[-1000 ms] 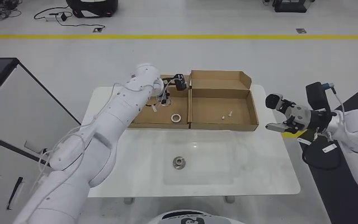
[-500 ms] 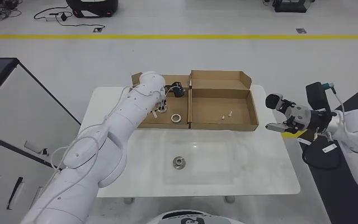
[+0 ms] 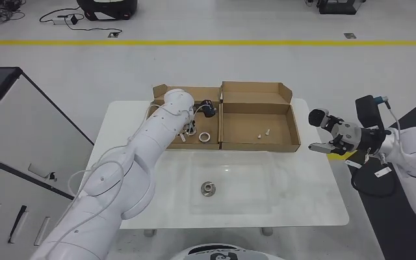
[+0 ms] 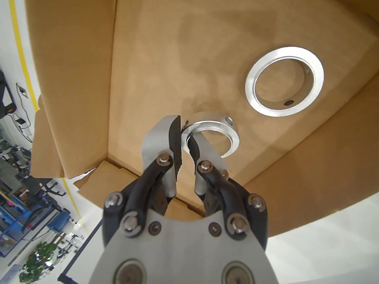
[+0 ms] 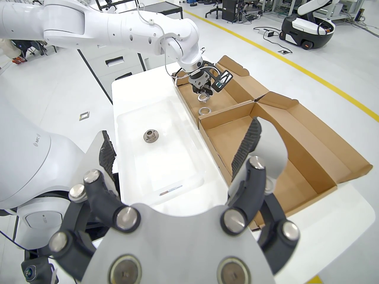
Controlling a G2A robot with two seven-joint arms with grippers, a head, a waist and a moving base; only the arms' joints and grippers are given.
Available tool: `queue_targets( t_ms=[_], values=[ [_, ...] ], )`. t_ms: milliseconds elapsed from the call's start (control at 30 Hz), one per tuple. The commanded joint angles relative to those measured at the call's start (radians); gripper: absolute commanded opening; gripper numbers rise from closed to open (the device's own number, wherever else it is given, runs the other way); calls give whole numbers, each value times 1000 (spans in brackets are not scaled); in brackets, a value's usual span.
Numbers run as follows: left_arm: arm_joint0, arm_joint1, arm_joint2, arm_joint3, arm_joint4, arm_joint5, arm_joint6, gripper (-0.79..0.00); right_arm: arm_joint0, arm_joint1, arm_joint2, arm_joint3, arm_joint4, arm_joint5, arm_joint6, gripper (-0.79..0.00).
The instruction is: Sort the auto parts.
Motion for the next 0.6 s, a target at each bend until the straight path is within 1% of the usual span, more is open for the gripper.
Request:
queue_targets(
  t_ms=[0,33,67,100,133,333,433,467,500,567],
  values=[
    [-2,-5,1,10,2,-1,6,-428,0,0,0,0,0,0,0,0],
    [-3,-8,3,14,5,-1,8,-323,0,0,0,0,0,0,0,0],
    [-4,-10,4,18,7,1,10,-259,0,0,0,0,0,0,0,0],
    [-5,-12,5,23,9,2,11,-249,0,0,0,0,0,0,0,0],
    [-7,-13,6,28,13,6,10,-259,0,0,0,0,0,0,0,0],
    [-18,-20,8,52,21,17,16,-360,0,0,0,0,0,0,0,0],
    [-26,-22,8,59,25,16,22,-351,0,0,0,0,0,0,0,0],
    [-31,-22,7,59,26,15,25,-345,0,0,0,0,0,0,0,0],
    [-36,-21,10,59,35,15,27,-280,0,0,0,0,0,0,0,0],
    [-47,-21,13,57,47,10,35,-206,0,0,0,0,0,0,0,0]
  ],
)
